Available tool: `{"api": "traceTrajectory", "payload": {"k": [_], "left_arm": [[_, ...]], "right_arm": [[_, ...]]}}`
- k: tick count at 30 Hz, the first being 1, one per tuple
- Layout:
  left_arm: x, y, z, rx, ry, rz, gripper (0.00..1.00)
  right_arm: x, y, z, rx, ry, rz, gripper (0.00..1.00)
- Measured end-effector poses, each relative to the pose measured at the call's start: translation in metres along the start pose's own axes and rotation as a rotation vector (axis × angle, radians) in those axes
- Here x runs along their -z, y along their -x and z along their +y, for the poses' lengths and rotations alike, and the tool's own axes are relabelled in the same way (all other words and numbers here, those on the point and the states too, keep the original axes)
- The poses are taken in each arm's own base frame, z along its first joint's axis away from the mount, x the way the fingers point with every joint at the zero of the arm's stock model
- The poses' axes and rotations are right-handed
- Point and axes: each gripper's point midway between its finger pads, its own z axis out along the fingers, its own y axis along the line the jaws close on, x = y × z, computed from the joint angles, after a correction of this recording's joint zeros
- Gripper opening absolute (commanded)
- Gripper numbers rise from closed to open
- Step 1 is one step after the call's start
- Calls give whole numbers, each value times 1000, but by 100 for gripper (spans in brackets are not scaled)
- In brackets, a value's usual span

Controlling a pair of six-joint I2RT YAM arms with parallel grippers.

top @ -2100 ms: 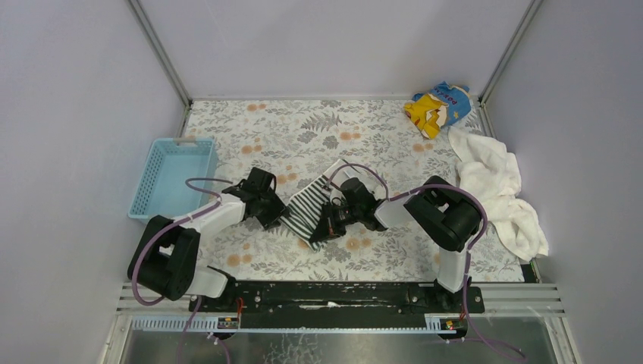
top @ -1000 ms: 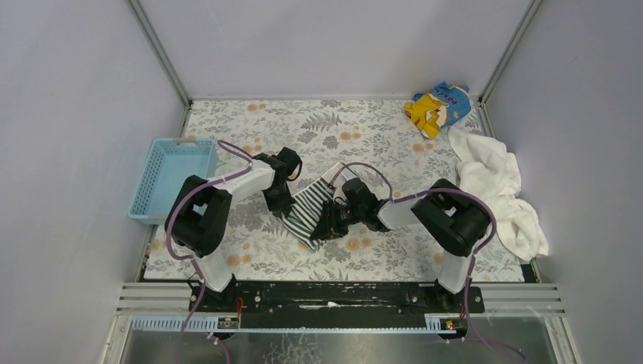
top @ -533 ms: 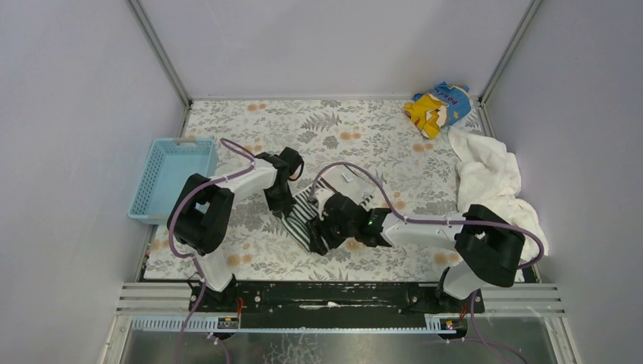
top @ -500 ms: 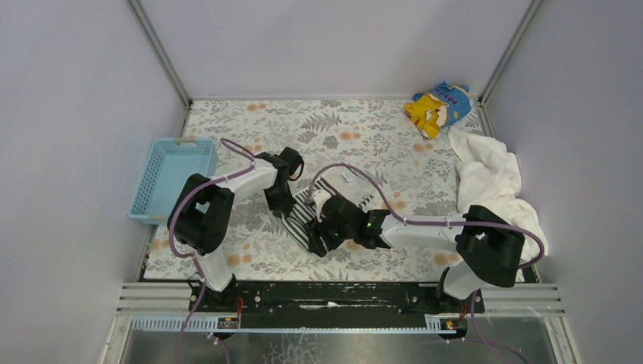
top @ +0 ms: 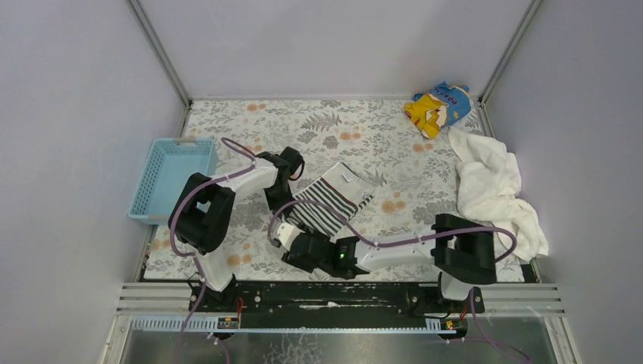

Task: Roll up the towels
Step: Roll the towel at the center of the board.

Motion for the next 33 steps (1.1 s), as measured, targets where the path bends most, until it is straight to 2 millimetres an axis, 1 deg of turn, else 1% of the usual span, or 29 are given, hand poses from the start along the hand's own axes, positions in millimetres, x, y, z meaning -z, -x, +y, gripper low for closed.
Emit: {"api": "traceTrajectory", "payload": {"k": [3,6,8,10,12,16,18,20,22,24,28,30,33], "left_arm": [[0,0,0,0,0,0,15],[0,0,0,0,0,0,15],[0,0,0,0,0,0,15],[0,0,0,0,0,0,15],[0,0,0,0,1,1,15],[0,0,0,0,1,1,17],[0,0,0,-1,1,1,20],[1,0,0,0,1,0,25],[2,0,1,2,1,-4,34],[3,1,1,10,-4,-10,38],[9,0,1,35,-36,-35,55],[14,1,3,61,-63,-57,62],[26,10,7,124,-118,-113,70]], "right_arm": [[-11,-8,3,78,-49,30,64],[-20,-19,5,150,-96,66,61],[-25,-22,5,189,-133,84,58],[-28,-19,3,213,-174,88,54],[-29,-19,0,228,-204,98,46],[-26,-27,-7,244,-245,136,23],[-26,-28,-7,230,-248,142,16],[-25,-29,-6,202,-247,142,9],[-24,-28,-5,172,-241,139,1],[-23,-27,-3,125,-220,136,0],[-18,-29,-2,21,-155,127,0],[-15,-31,-3,-43,-112,122,0],[-9,-35,-6,-146,-37,106,0]]}}
